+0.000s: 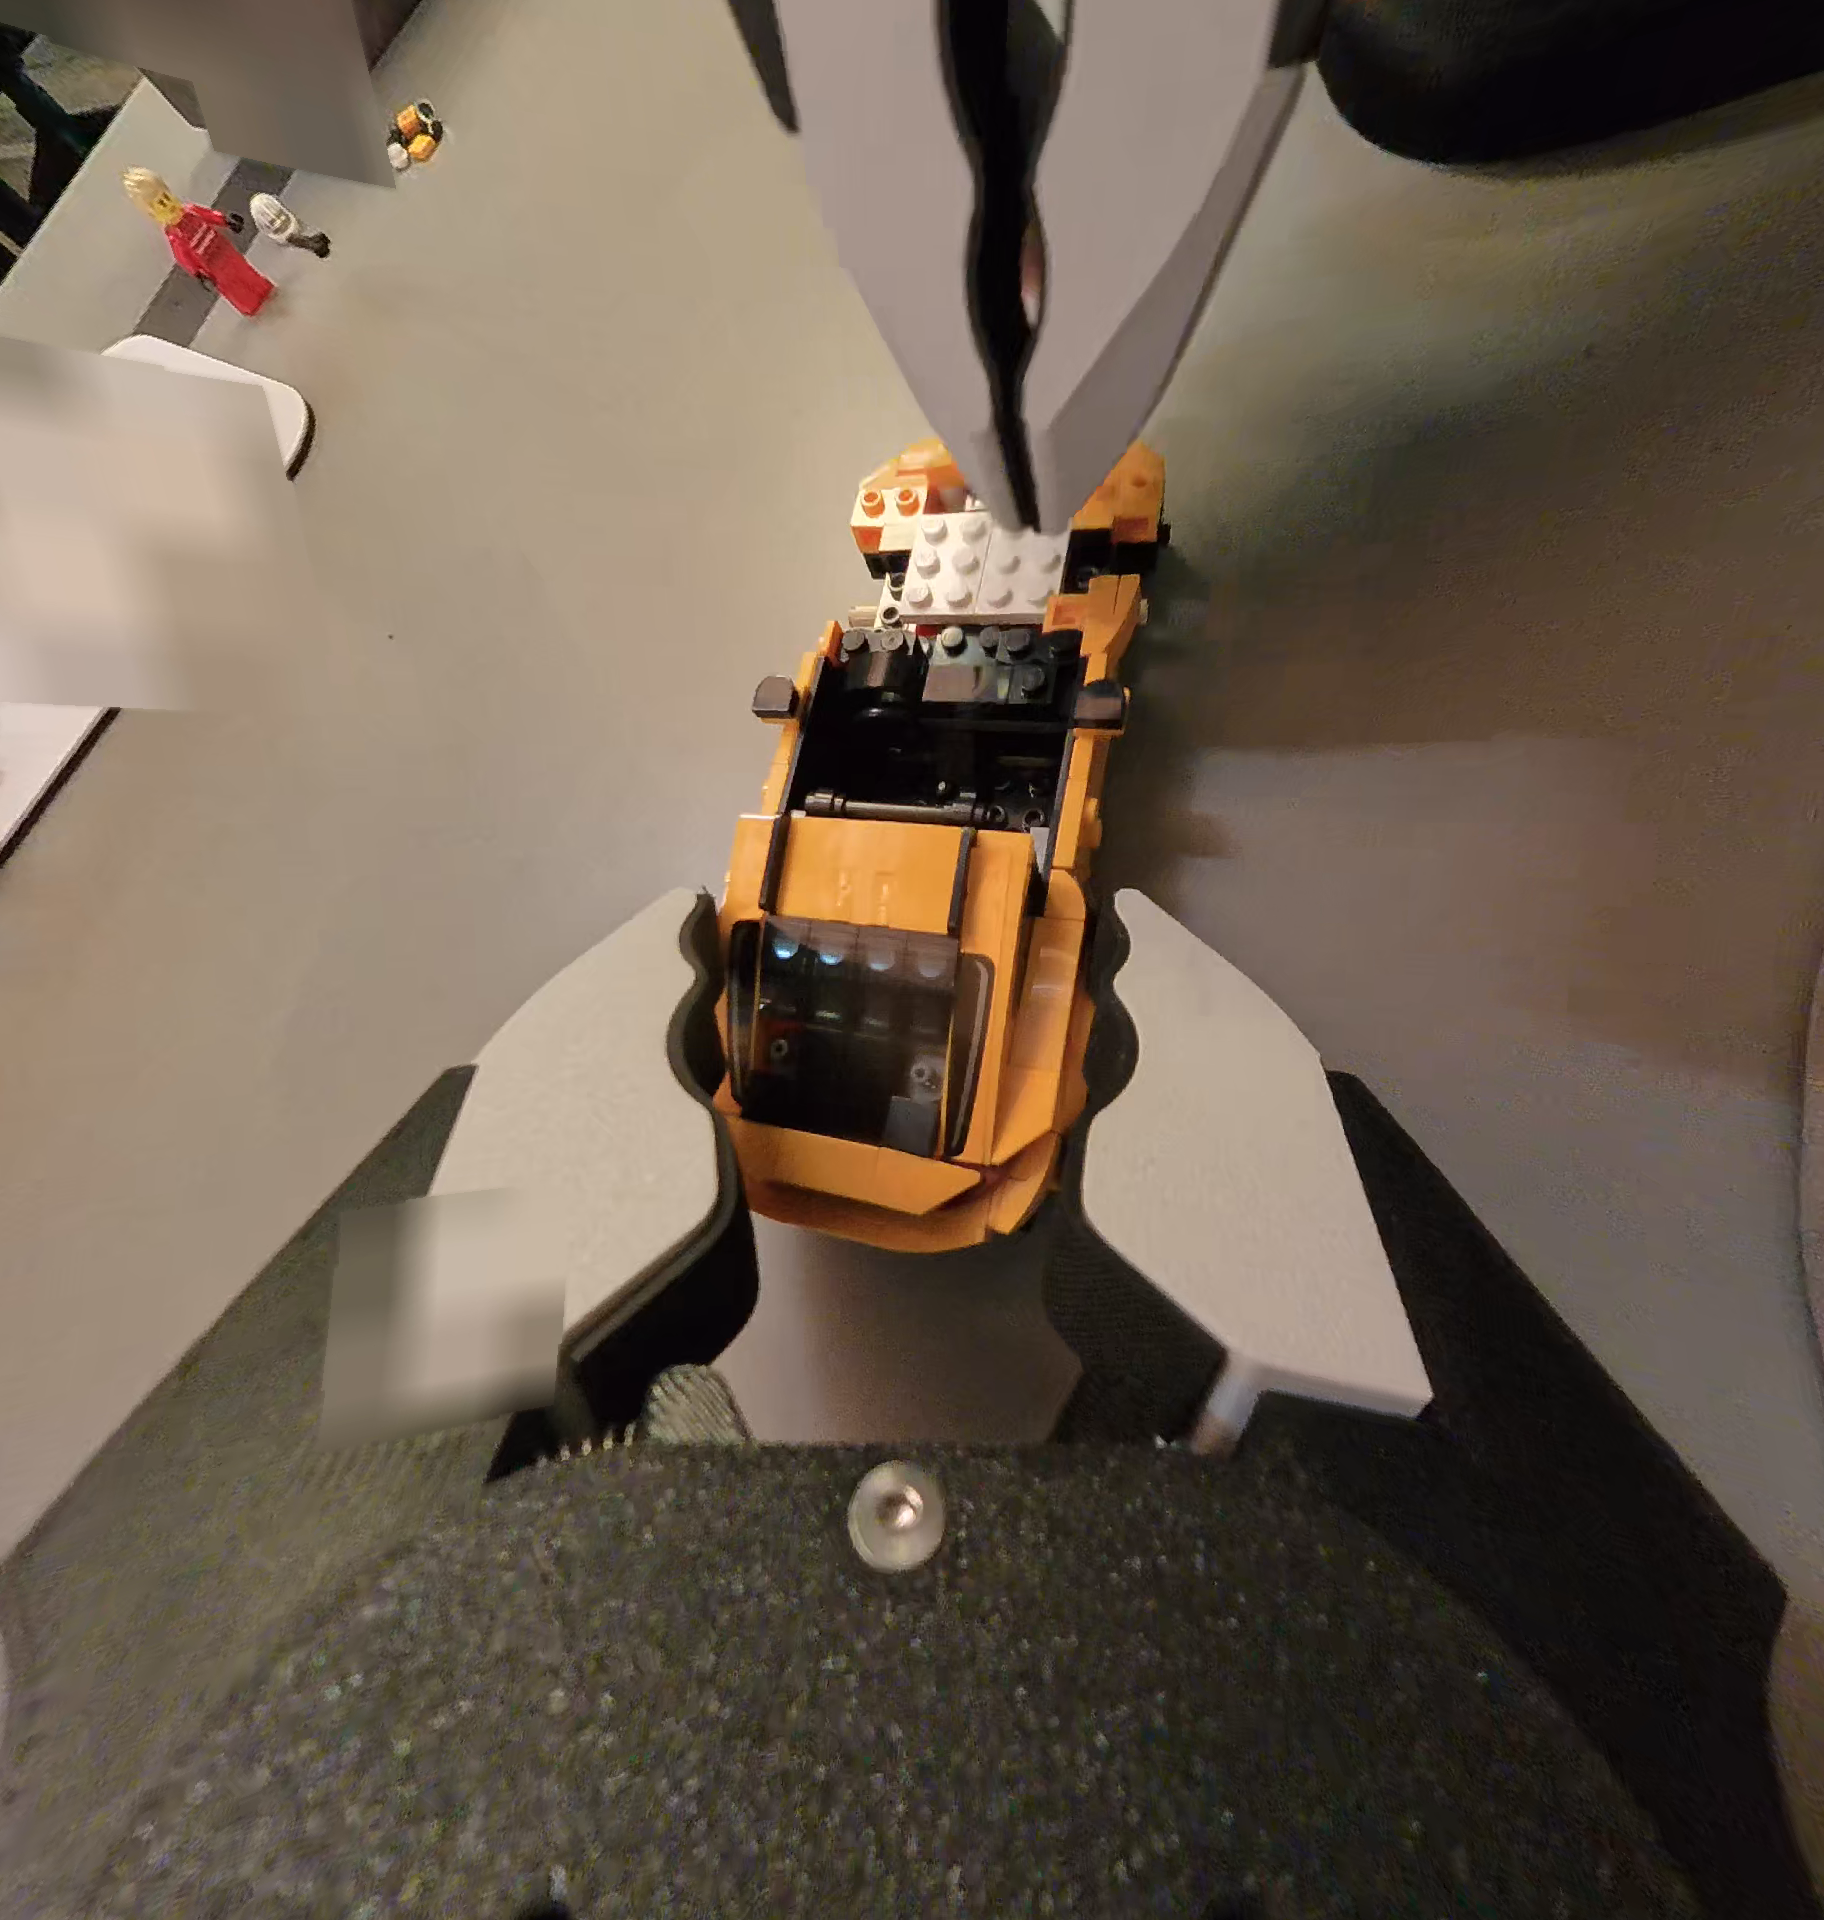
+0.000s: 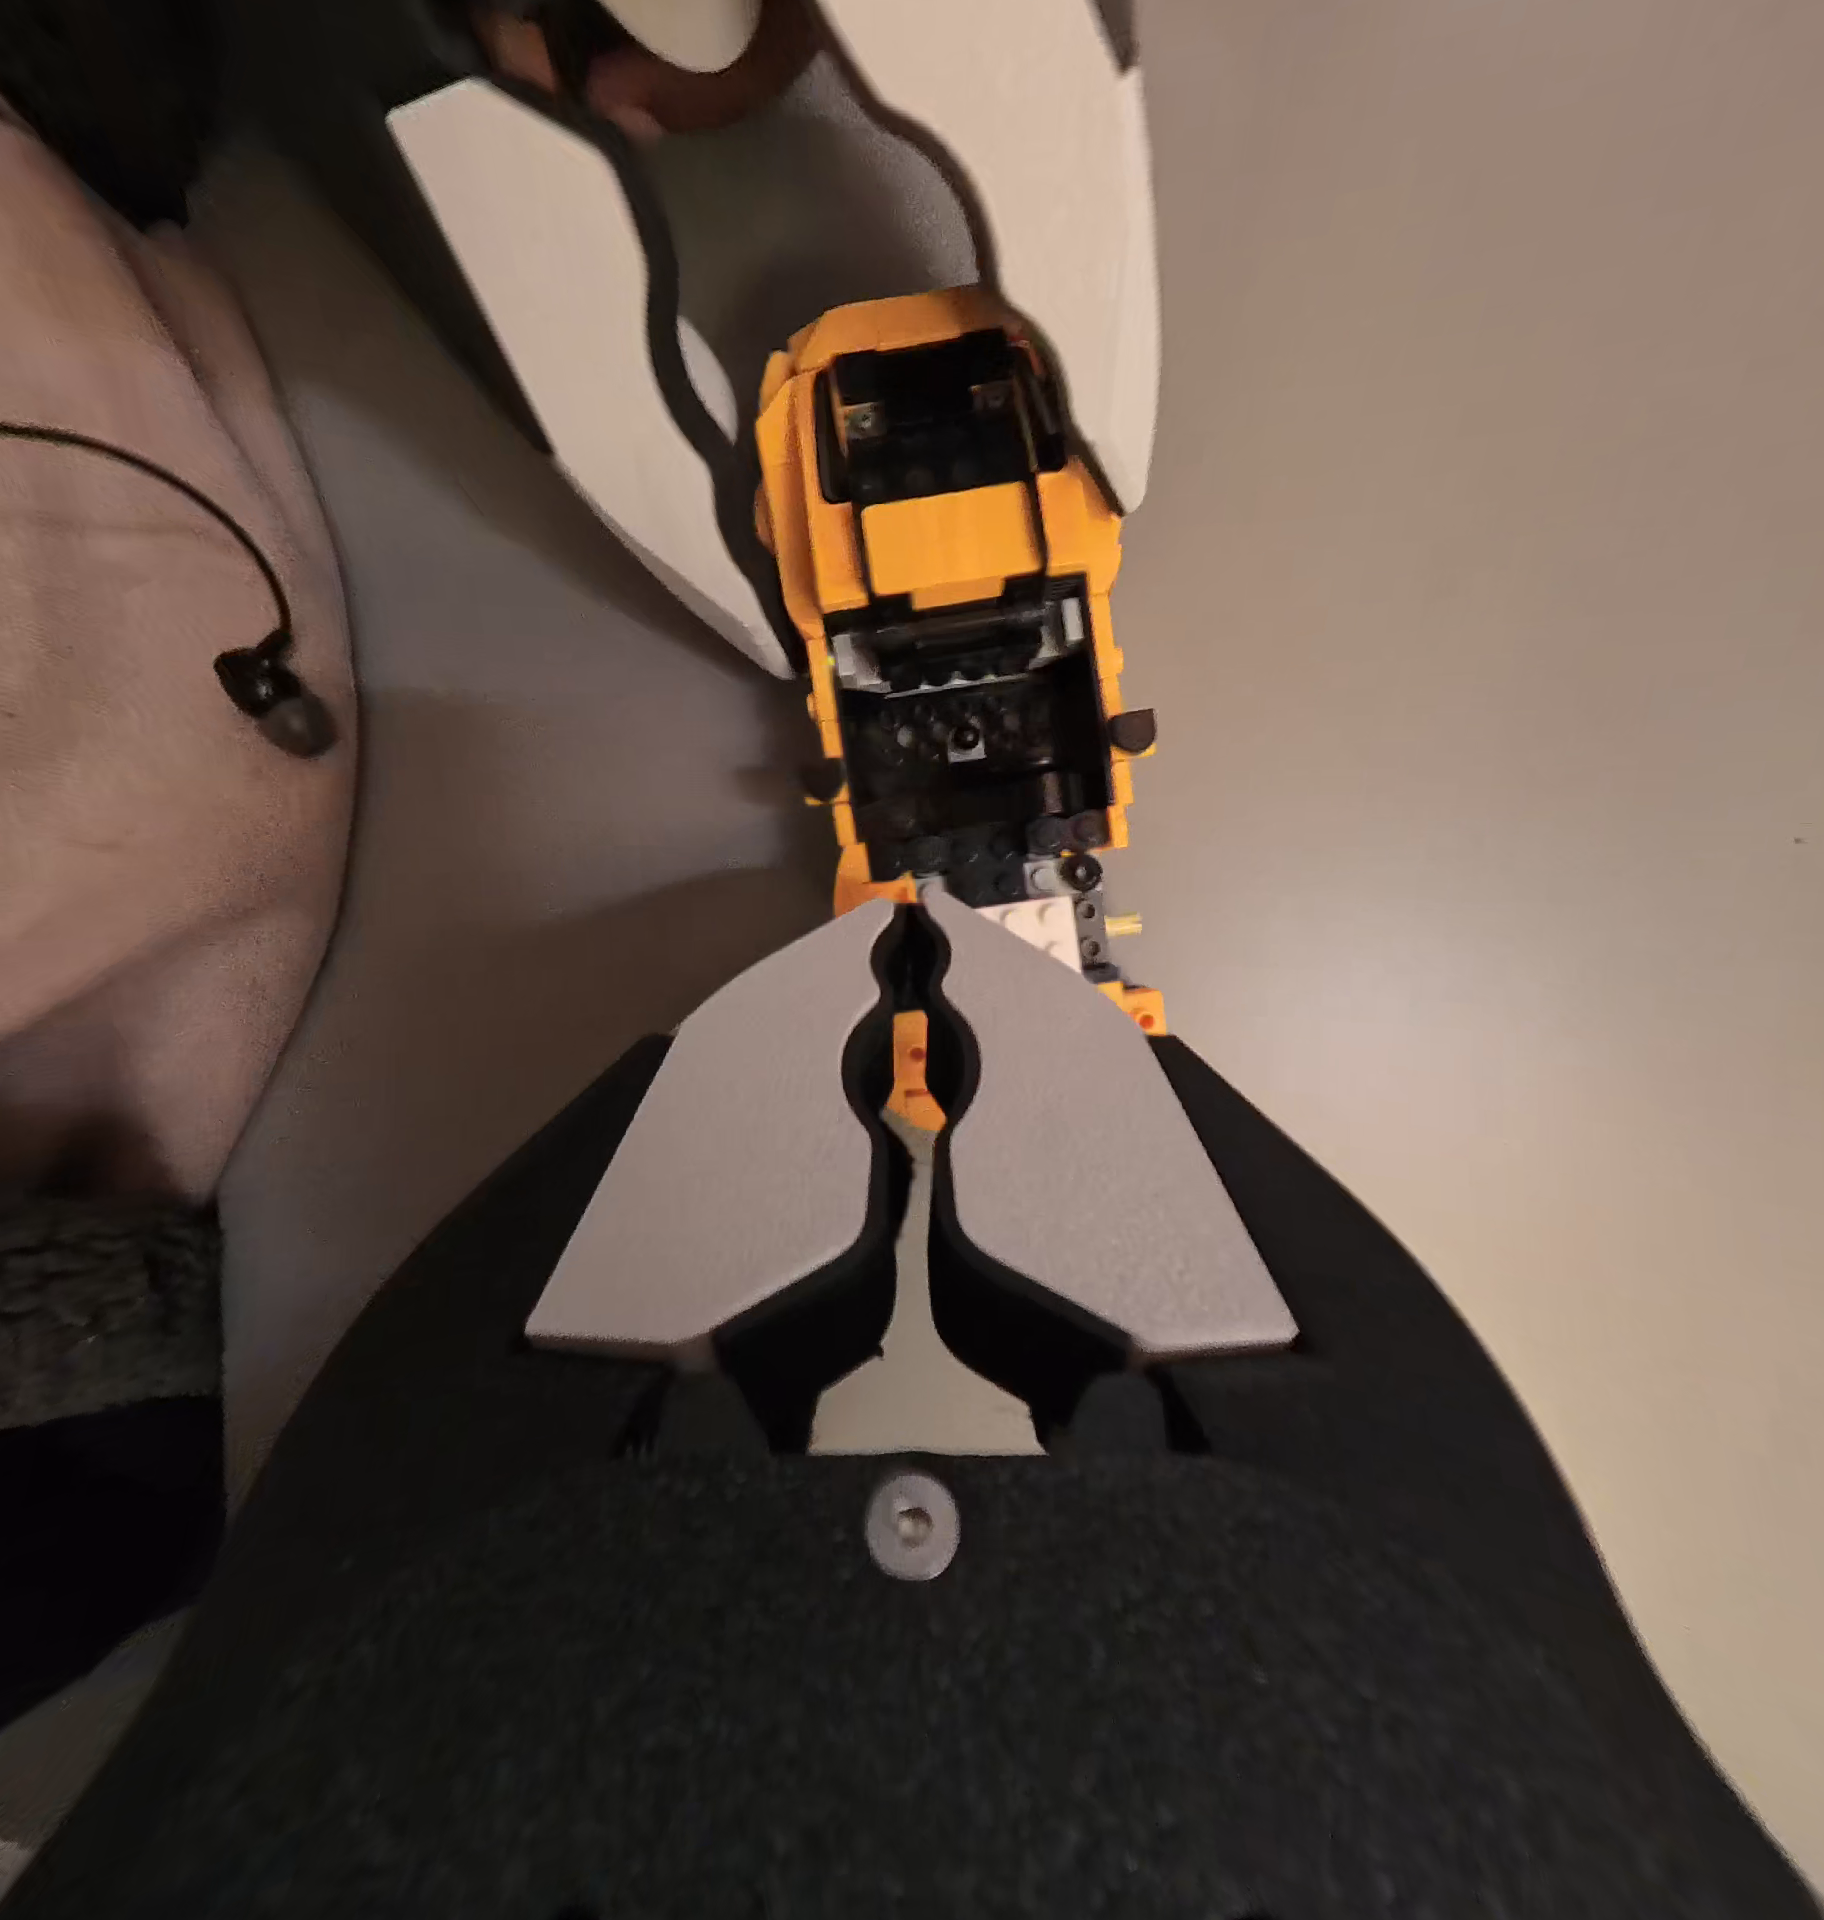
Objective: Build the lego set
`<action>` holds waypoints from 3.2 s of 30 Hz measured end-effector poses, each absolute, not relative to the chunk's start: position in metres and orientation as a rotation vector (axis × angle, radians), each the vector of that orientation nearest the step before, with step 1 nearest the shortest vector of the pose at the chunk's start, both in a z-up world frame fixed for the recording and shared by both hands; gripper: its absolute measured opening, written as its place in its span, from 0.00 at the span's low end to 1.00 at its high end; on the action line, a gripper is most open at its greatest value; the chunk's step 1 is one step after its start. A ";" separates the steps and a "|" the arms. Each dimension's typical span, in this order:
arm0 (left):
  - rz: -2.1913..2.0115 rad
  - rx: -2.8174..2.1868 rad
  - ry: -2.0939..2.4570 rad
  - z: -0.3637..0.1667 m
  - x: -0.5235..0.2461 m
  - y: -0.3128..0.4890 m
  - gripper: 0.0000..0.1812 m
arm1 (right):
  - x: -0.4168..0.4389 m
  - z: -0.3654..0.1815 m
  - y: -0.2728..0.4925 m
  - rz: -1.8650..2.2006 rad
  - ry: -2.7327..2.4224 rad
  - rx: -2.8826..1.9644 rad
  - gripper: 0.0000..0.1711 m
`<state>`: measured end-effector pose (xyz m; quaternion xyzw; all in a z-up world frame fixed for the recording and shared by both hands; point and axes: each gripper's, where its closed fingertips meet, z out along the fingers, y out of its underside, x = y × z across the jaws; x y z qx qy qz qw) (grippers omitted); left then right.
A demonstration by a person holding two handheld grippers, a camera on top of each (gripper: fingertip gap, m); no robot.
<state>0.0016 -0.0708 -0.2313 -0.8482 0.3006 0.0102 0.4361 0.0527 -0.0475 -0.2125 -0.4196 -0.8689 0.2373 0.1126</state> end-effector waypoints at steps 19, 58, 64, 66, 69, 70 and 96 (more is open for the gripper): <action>0.029 -2.107 0.754 -0.231 0.002 -0.073 0.37 | 0.056 -0.227 -0.059 0.591 -2.590 -1.160 0.04; -0.106 -2.290 0.579 -0.227 -0.068 0.015 0.40 | 0.024 -0.227 0.057 0.875 -1.886 -1.480 0.23; -0.402 -2.408 0.372 -0.219 -0.067 0.008 0.40 | 0.022 -0.218 0.058 0.889 -1.835 -1.425 0.24; -0.510 -2.438 0.318 -0.216 -0.067 0.004 0.40 | 0.022 -0.219 0.058 0.847 -1.849 -1.365 0.26; -0.747 -2.472 0.228 -0.213 -0.061 -0.006 0.39 | 0.016 -0.217 0.053 0.761 -1.899 -1.201 0.30; -0.840 -2.484 0.206 -0.212 -0.057 -0.011 0.39 | 0.015 -0.216 0.048 0.749 -1.931 -1.140 0.31; -0.709 -2.224 0.620 -0.201 -0.039 -0.045 0.37 | 0.033 -0.196 0.018 1.280 -2.186 -1.126 0.27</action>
